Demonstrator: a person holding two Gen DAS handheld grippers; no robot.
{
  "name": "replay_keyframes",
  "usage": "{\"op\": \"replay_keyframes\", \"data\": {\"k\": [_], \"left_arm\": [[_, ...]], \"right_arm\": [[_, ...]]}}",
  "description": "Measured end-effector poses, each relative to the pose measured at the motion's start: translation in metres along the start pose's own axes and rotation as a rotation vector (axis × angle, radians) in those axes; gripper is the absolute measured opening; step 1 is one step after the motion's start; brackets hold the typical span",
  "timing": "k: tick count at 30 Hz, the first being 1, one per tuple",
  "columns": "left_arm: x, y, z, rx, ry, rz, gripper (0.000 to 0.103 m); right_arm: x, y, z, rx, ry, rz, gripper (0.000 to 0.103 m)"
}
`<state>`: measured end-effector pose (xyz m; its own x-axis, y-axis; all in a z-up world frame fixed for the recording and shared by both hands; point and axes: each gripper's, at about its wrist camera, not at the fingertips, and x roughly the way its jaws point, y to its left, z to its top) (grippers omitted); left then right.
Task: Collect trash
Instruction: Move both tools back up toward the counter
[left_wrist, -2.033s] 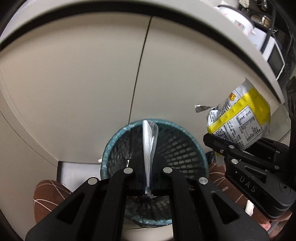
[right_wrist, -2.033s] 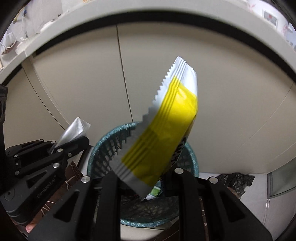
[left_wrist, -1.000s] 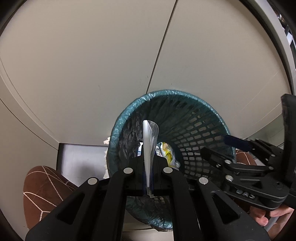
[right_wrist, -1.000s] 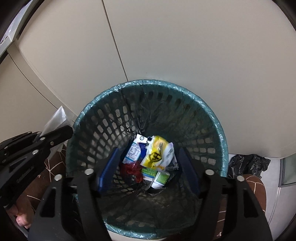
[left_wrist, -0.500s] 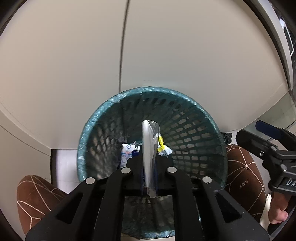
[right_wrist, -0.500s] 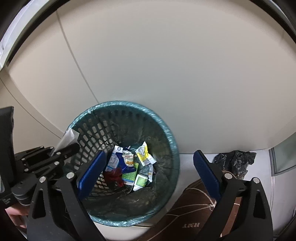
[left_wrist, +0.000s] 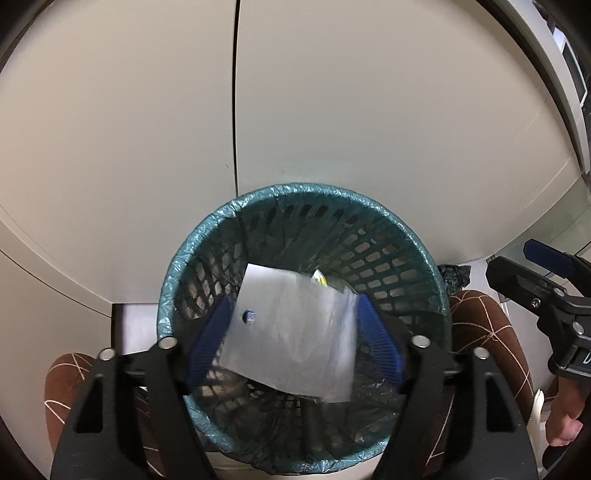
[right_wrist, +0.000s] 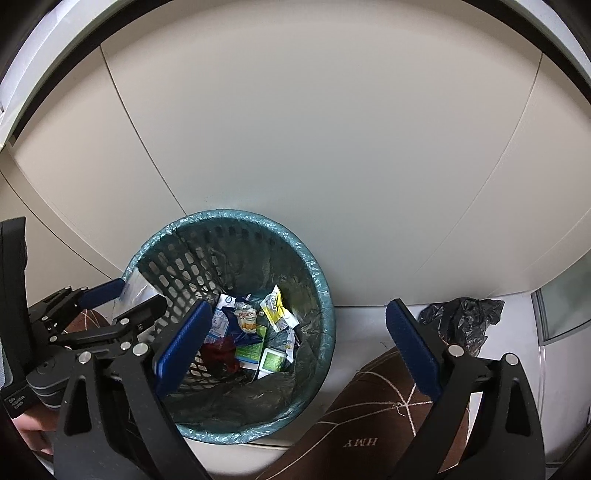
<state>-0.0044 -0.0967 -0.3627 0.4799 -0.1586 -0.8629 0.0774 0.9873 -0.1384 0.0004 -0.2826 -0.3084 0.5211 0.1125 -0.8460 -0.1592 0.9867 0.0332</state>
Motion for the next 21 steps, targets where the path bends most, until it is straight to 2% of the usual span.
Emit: {"op": "replay_keyframes", "data": {"k": [1, 6, 13, 21], "left_arm": [[-0.002, 0.000, 0.000, 0.000, -0.001, 0.004, 0.081], [-0.011, 0.002, 0.002, -0.009, -0.012, 0.004, 0.090], [-0.043, 0.005, 0.011, -0.019, -0.062, 0.012, 0.097], [-0.102, 0.014, 0.037, -0.042, -0.139, 0.040, 0.097]], "right_arm": [[0.000, 0.001, 0.000, 0.000, 0.000, 0.000, 0.091], [-0.007, 0.002, 0.003, -0.002, -0.010, 0.001, 0.091], [-0.032, 0.000, 0.014, 0.000, -0.051, 0.009, 0.091], [-0.082, -0.002, 0.047, -0.007, -0.141, 0.025, 0.091]]}}
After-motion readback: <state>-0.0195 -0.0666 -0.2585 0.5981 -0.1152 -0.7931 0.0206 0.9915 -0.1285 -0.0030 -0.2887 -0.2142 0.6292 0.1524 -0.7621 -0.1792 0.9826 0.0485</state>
